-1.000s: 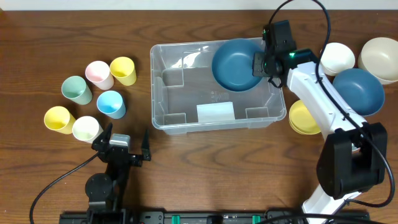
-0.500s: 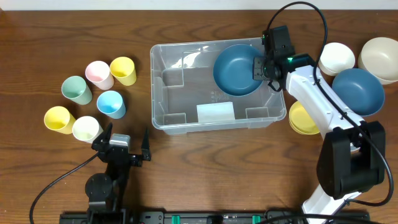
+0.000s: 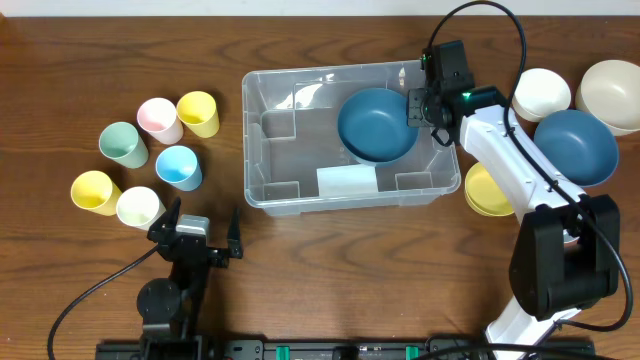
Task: Pack container
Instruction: 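Carry the teal bowl left and lower it into the clear bin, then open the right gripper and withdraw it to the right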
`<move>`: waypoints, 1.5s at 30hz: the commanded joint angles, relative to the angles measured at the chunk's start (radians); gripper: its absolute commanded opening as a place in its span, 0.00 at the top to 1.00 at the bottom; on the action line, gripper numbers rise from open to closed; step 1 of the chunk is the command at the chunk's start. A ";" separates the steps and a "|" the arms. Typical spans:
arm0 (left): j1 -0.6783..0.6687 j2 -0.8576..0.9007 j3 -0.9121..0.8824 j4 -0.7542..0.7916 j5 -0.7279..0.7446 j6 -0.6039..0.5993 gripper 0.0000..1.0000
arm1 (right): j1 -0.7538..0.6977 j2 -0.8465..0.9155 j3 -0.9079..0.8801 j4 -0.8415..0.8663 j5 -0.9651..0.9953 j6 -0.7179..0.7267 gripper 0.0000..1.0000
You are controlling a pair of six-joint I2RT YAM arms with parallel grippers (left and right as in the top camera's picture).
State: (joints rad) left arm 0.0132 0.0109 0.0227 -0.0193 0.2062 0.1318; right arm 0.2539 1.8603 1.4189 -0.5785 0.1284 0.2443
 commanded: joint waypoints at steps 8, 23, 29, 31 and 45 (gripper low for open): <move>0.005 -0.006 -0.019 -0.032 0.011 0.006 0.02 | 0.052 -0.001 0.000 -0.002 -0.257 -0.159 0.76; 0.005 -0.006 -0.019 -0.032 0.011 0.006 0.02 | 0.273 0.074 0.000 -0.016 -0.256 -0.251 0.76; 0.005 -0.006 -0.019 -0.032 0.011 0.006 0.02 | 0.311 0.135 0.000 -0.011 -0.256 -0.254 0.80; 0.005 -0.006 -0.019 -0.032 0.011 0.006 0.02 | 0.318 0.145 0.000 -0.003 -0.256 -0.256 0.80; 0.005 -0.006 -0.019 -0.032 0.011 0.006 0.02 | 0.282 0.153 0.000 0.029 -0.177 -0.249 0.82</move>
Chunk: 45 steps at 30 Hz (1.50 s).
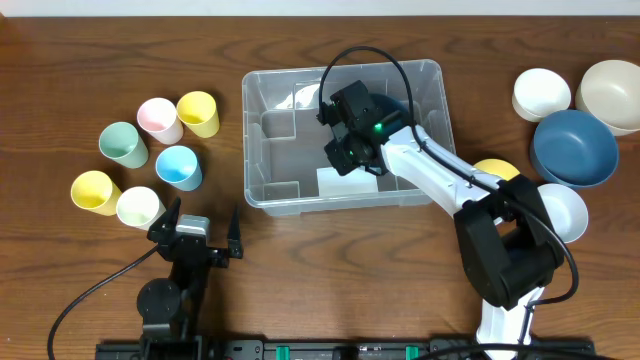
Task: Pack container
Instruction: 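Open the right gripper and withdraw it to the right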
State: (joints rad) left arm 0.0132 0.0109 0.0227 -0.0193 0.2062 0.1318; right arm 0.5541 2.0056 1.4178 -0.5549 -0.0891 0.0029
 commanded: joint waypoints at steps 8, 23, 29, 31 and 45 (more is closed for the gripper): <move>0.005 -0.006 -0.019 -0.032 0.011 0.006 0.02 | -0.069 0.008 0.001 0.011 0.076 0.003 0.82; 0.005 -0.006 -0.019 -0.032 0.011 0.006 0.02 | -0.071 0.002 0.020 0.031 0.069 -0.013 0.57; 0.005 -0.006 -0.019 -0.032 0.011 0.006 0.02 | -0.051 -0.024 0.125 -0.050 0.066 -0.003 0.50; 0.005 -0.006 -0.019 -0.032 0.011 0.006 0.02 | -0.051 -0.041 0.162 -0.083 0.065 0.007 0.47; 0.005 -0.006 -0.019 -0.032 0.011 0.006 0.02 | -0.310 -0.324 0.247 -0.353 0.273 0.316 0.40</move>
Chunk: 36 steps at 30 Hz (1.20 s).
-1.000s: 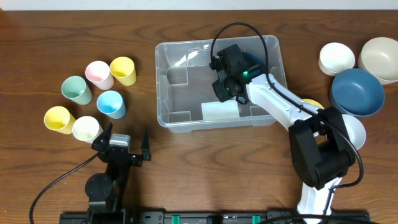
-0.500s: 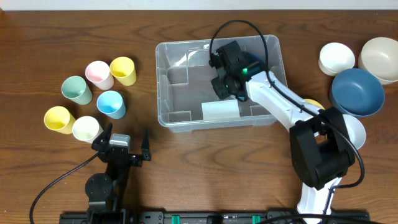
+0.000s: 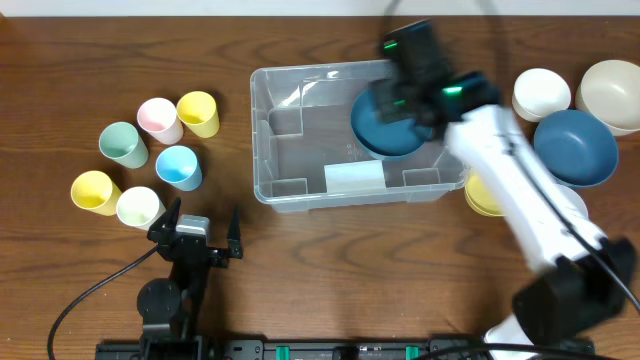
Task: Pack container
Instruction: 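Open the right gripper and withdraw it to the right, then lower the right gripper onto the second dark teal bowl rim and grasp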
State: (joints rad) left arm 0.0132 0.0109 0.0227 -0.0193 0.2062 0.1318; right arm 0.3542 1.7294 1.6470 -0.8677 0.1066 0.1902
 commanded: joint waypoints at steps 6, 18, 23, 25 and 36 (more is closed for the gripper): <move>0.005 -0.006 -0.019 -0.032 0.011 0.006 0.02 | -0.428 -0.073 0.013 -0.218 0.030 0.252 0.39; 0.005 -0.006 -0.019 -0.032 0.011 0.006 0.02 | -0.830 -0.070 -0.085 -0.298 0.004 0.258 0.43; 0.005 -0.006 -0.019 -0.032 0.011 0.006 0.02 | -0.925 -0.070 -0.198 -0.219 -0.005 0.258 0.48; 0.005 -0.006 -0.019 -0.032 0.011 0.006 0.02 | -0.945 -0.069 -0.240 -0.177 -0.010 0.258 0.52; 0.005 -0.006 -0.019 -0.032 0.011 0.006 0.02 | -0.957 -0.067 -0.397 0.093 -0.006 0.208 0.54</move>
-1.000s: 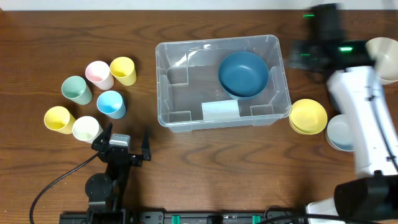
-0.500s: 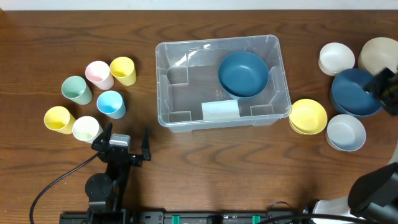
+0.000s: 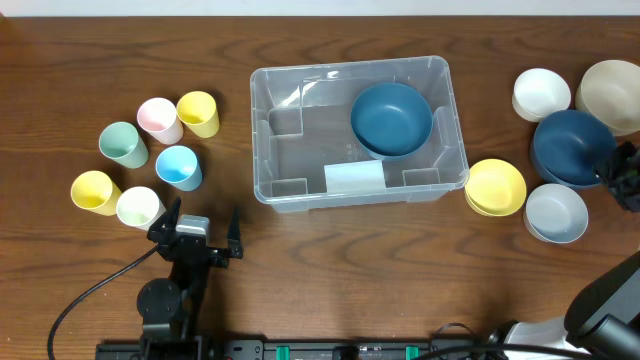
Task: Pack container
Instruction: 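Lower the right gripper onto the second dark teal bowl rim and grasp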
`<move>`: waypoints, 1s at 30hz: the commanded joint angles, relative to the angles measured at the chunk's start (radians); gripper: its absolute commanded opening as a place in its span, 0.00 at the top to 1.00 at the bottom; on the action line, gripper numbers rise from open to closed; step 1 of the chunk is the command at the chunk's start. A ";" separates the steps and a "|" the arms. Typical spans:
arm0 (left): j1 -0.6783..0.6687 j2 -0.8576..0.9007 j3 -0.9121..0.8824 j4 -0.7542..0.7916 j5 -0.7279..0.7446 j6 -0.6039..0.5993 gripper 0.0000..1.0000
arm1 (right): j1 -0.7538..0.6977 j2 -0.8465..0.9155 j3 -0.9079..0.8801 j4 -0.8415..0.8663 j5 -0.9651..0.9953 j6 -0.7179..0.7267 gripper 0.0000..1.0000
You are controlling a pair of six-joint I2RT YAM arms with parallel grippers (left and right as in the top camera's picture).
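A clear plastic container (image 3: 280, 140) stands mid-table. A dark blue bowl (image 3: 391, 118) lies upright in its right half, and a white card (image 3: 354, 178) lies by its front wall. My right gripper (image 3: 624, 176) is at the far right edge, against the rim of a second dark blue bowl (image 3: 566, 148); its jaws are too dark and cropped to read. Near the front edge on the left, my left gripper (image 3: 200, 224) rests open and holds nothing.
Several cups stand left of the container: green (image 3: 122, 144), pink (image 3: 159, 120), yellow (image 3: 198, 113), blue (image 3: 179, 167), another yellow (image 3: 95, 191) and cream (image 3: 138, 207). To the right lie a white bowl (image 3: 541, 94), a beige bowl (image 3: 610, 95), a yellow bowl (image 3: 495, 187) and a pale grey bowl (image 3: 556, 212).
My right arm was over the container's right half at the blue bowl; now it is at the table's right edge by the second blue bowl. The bowl stays in the container.
First my right gripper was at the rim of the blue bowl in the container's right half. Then the arm reached over the container's middle, covering the bowl. Later it hovered at the bowl again, the container a little further right. Now the arm is away and the bowl lies inside.
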State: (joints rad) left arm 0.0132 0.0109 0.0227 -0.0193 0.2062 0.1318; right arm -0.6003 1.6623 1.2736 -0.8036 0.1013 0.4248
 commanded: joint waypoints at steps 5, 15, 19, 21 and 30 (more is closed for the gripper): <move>0.005 -0.006 -0.019 -0.032 0.011 0.006 0.02 | -0.003 0.024 -0.060 0.105 0.000 -0.031 0.54; 0.005 -0.006 -0.019 -0.032 0.011 0.006 0.02 | -0.003 0.135 -0.061 0.159 0.000 -0.052 0.55; 0.005 -0.006 -0.019 -0.032 0.011 0.006 0.02 | -0.003 0.166 -0.061 0.180 -0.001 -0.052 0.58; 0.005 -0.006 -0.019 -0.032 0.011 0.006 0.02 | -0.003 0.169 -0.061 0.187 -0.001 -0.052 0.61; 0.005 -0.006 -0.019 -0.032 0.011 0.006 0.02 | -0.003 0.169 -0.061 0.201 0.000 -0.052 0.75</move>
State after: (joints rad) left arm 0.0132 0.0109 0.0231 -0.0193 0.2062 0.1318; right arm -0.6003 1.8263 1.2152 -0.6041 0.1013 0.3771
